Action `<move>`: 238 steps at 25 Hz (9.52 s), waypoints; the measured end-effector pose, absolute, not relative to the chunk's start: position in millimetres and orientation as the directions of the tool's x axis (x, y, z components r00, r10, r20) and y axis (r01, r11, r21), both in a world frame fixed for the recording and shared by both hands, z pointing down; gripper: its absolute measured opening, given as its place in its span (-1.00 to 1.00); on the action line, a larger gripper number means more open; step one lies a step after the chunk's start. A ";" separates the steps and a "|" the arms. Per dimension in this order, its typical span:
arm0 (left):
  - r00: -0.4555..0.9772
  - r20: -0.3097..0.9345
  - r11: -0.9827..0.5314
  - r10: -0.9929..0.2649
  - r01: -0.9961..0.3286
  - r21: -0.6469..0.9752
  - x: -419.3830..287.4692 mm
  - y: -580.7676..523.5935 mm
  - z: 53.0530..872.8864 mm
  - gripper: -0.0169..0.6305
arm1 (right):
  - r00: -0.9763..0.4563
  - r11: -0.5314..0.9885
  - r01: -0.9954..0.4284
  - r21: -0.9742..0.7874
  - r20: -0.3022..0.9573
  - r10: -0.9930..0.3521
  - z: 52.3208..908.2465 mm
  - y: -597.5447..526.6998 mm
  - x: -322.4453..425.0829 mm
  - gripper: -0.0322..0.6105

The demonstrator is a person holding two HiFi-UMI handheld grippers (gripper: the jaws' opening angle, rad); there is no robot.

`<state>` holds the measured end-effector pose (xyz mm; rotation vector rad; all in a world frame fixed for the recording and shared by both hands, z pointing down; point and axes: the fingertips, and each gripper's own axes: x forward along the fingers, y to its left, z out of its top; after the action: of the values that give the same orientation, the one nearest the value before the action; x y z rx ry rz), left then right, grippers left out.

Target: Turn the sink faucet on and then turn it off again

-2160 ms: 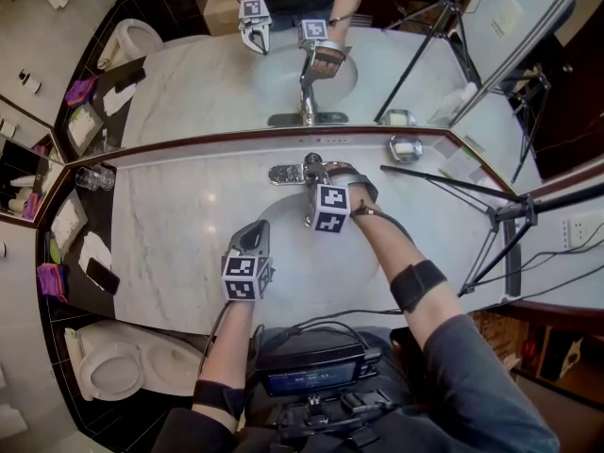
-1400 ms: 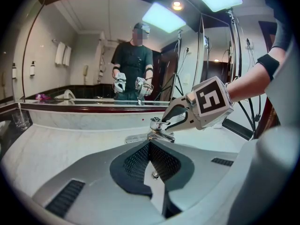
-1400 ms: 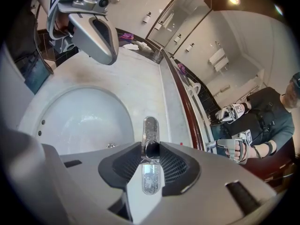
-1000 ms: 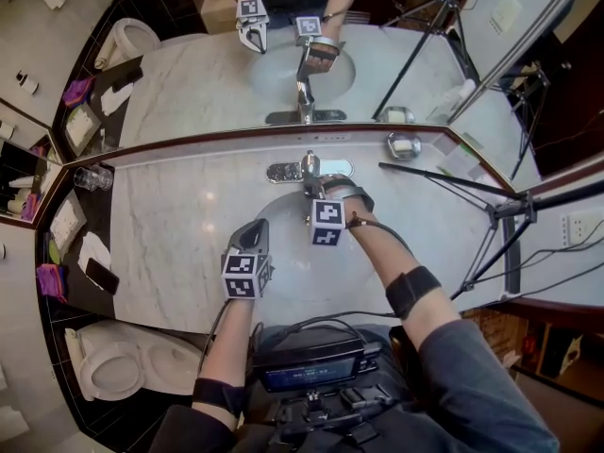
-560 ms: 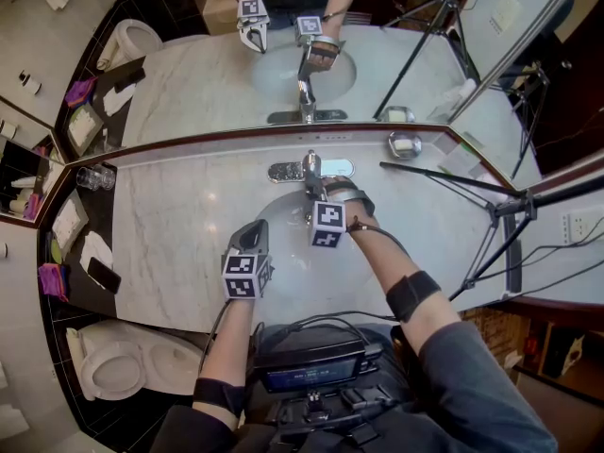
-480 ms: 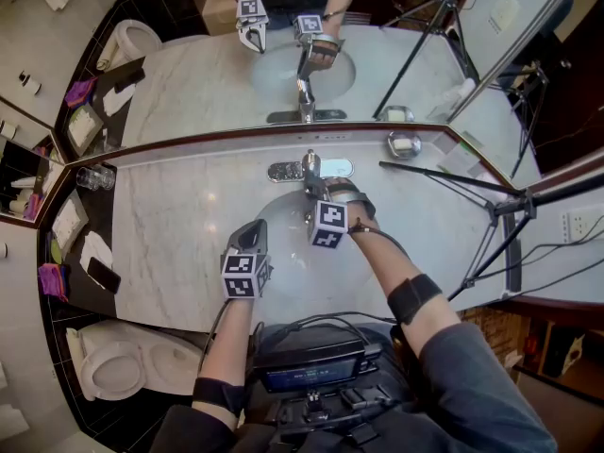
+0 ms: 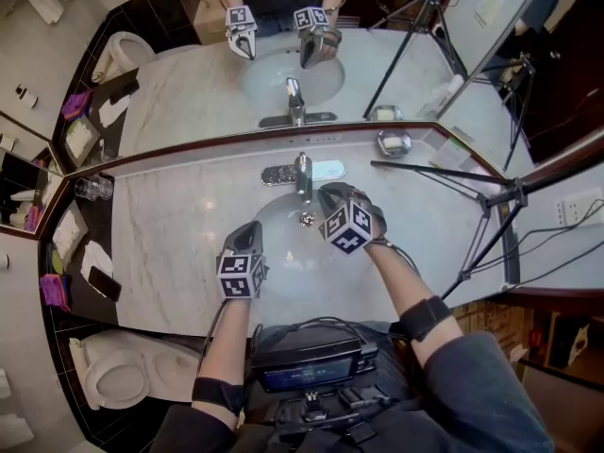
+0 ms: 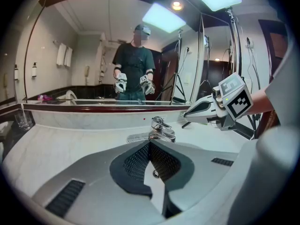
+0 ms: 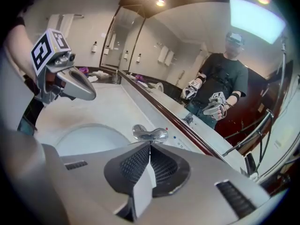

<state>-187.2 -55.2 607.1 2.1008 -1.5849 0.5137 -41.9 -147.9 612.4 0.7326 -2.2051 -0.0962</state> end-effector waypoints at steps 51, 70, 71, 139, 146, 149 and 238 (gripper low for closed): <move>0.385 0.556 -0.503 -0.737 -0.862 -0.070 -134.1 -82.1 591.7 -0.47 | -0.538 0.477 -0.840 -0.260 0.517 -0.666 603.9 -100.5 85.6 -0.84; 0.228 0.653 -0.691 -0.722 -0.262 -0.673 -72.3 -154.6 642.3 -0.26 | -0.510 0.448 -0.856 -0.258 0.558 -0.655 626.1 -96.2 99.3 -0.84; 0.228 0.657 -0.695 -0.719 -0.252 -0.673 -70.7 -156.6 644.0 -0.26 | -0.509 0.446 -0.857 -0.258 0.559 -0.655 627.1 -96.4 100.4 -0.84; 0.280 0.692 -0.741 -0.665 -0.365 -0.564 -89.8 -153.9 616.6 -0.75 | -0.563 0.505 -0.821 -0.268 0.528 -0.636 615.3 -95.2 70.9 -0.84; 0.333 0.643 -0.688 -0.689 -0.580 -0.436 -103.5 -126.8 592.1 -0.93 | -0.575 0.528 -0.810 -0.254 0.516 -0.635 606.0 -96.0 61.4 -0.84; 0.356 0.612 -0.629 -0.706 -0.713 -0.311 -112.8 -113.9 580.5 -0.93 | -0.580 0.537 -0.806 -0.248 0.511 -0.634 602.3 -96.1 58.7 -0.84; 0.300 0.563 -0.298 -0.770 -0.950 0.099 -172.4 -56.8 606.2 -0.94 | -0.389 0.886 0.172 0.430 0.856 -0.340 653.5 -159.3 -93.7 -0.44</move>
<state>-172.4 -56.8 606.2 2.1577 -1.5342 0.5838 -93.7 -159.3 653.5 0.1243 -1.8938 -0.5509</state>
